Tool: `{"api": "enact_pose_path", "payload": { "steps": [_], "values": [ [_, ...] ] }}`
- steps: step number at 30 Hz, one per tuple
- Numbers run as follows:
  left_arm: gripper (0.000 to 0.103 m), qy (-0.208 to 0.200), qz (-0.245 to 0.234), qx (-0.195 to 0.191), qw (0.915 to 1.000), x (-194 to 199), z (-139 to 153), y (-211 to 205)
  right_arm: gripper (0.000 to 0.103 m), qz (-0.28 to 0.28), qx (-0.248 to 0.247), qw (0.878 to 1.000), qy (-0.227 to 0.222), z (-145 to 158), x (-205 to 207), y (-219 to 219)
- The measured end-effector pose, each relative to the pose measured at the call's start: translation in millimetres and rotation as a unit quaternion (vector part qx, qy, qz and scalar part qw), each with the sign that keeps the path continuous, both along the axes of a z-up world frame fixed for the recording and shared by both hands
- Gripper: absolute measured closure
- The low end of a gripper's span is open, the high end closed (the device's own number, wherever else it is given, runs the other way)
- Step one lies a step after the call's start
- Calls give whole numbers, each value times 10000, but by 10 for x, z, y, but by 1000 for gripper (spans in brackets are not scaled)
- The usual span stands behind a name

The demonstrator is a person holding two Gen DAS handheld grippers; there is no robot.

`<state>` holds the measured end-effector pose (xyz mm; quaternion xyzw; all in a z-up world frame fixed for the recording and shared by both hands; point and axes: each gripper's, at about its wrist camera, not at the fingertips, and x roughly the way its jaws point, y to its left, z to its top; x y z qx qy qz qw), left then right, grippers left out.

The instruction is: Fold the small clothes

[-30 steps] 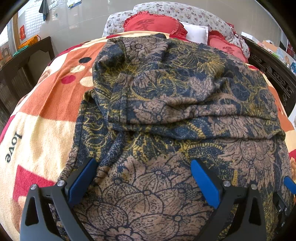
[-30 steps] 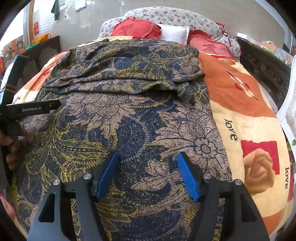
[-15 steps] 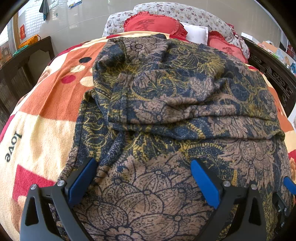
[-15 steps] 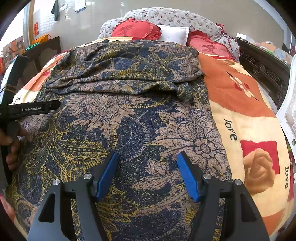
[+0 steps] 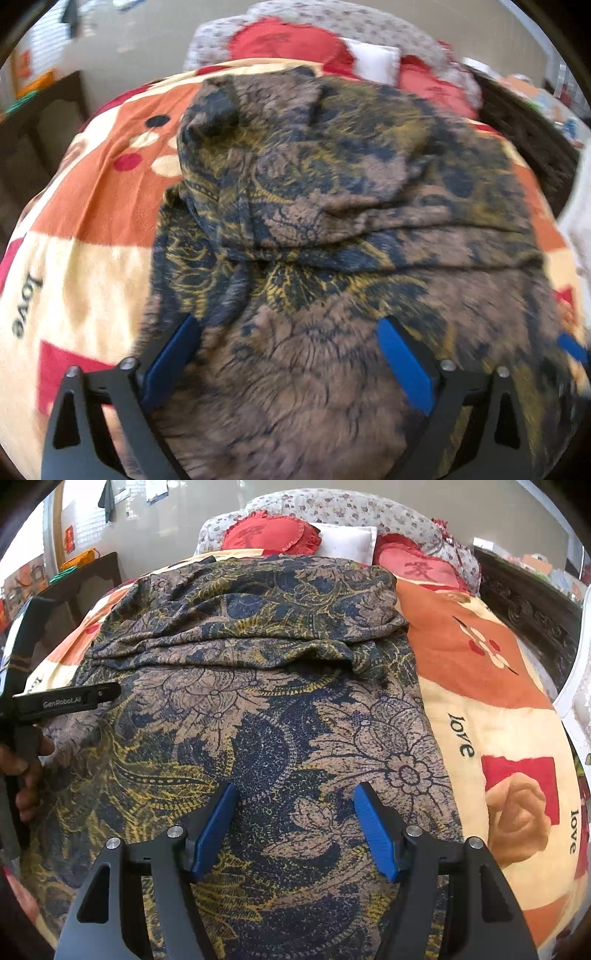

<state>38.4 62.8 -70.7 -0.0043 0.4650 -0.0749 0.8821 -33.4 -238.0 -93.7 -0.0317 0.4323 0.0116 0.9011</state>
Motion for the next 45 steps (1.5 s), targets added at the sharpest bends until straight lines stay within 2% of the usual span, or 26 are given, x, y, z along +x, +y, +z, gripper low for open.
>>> {"api": "enact_pose_path", "payload": {
  "steps": [2,5,9,14,17,19,20,21,24,25,27,31,33,34,35,36,37,38,41,42,44,45],
  "values": [
    [5,-122,-177,-145,9997,-112,184,226,19,-68,45,9997,-227,188,-108,-104],
    [5,-167,-270,-165,9994,-379,377,686,19,-95,-80,9988,-477,422,-315,-296],
    [5,388,-806,-629,9940,-847,312,1083,19,-293,-48,9981,-532,516,-618,-564],
    [5,1112,-1392,-1205,9766,-1374,-39,995,19,-537,452,9962,-514,435,-928,-727],
    [5,1101,-1571,-1459,9705,-1555,-127,899,19,-461,410,9957,-698,470,-1037,-693],
    [5,1260,-1658,-1953,9584,-1566,-165,899,19,-388,327,9957,-780,516,-1074,-674],
    [5,1404,-1725,-2250,9486,-1584,-204,877,19,-354,292,9957,-802,543,-1090,-675],
    [5,1514,-1782,-2376,9428,-1613,-245,844,19,-329,273,9957,-820,562,-1111,-674],
    [9,1409,-1765,-2338,9457,-1611,-210,854,19,-277,154,9960,-831,586,-1175,-698],
    [15,1418,-1641,-2414,9459,-1587,-202,889,19,-292,111,9964,-793,574,-1206,-724],
    [21,1463,-1419,-2589,9441,-1545,-200,966,19,-358,104,9972,-650,516,-1255,-796],
    [24,1333,-1265,-2594,9481,-1543,-156,1025,19,-583,408,9971,-286,318,-1393,-1009],
    [30,1250,-1221,-2583,9501,-1545,-142,1011,19,-675,696,9951,-170,221,-1452,-1107],
    [40,1235,-1211,-2583,9505,-1550,-131,1045,19,-653,880,9939,-119,170,-1466,-1140],
    [52,1204,-1159,-2504,9536,-1541,-119,1035,19,-621,1010,9929,-76,128,-1468,-1157],
    [58,1185,-1110,-2378,9576,-1536,-113,1034,19,-579,1130,9919,-14,78,-1458,-1166],
    [74,1179,-1069,-2273,9607,-1541,-111,1052,19,-534,1215,9911,24,35,-1437,-1168],
    [83,1168,-1011,-2156,9642,-1535,-103,1055,19,-479,1313,9902,57,-1,-1413,-1169],
    [95,1150,-917,-1998,9687,-1540,-99,1091,19,-421,1406,9888,258,-133,-1320,-1183],
    [97,1138,-869,-1978,9697,-1544,-96,1105,21,-467,1389,9886,343,-183,-1289,-1205],
    [98,1107,-802,-2005,9701,-1558,-86,1132,28,-474,1621,9849,375,-225,-1293,-1262],
    [98,1075,-773,-2007,9707,-1569,-64,1138,39,-483,1648,9844,382,-217,-1308,-1280]
  ]
}}
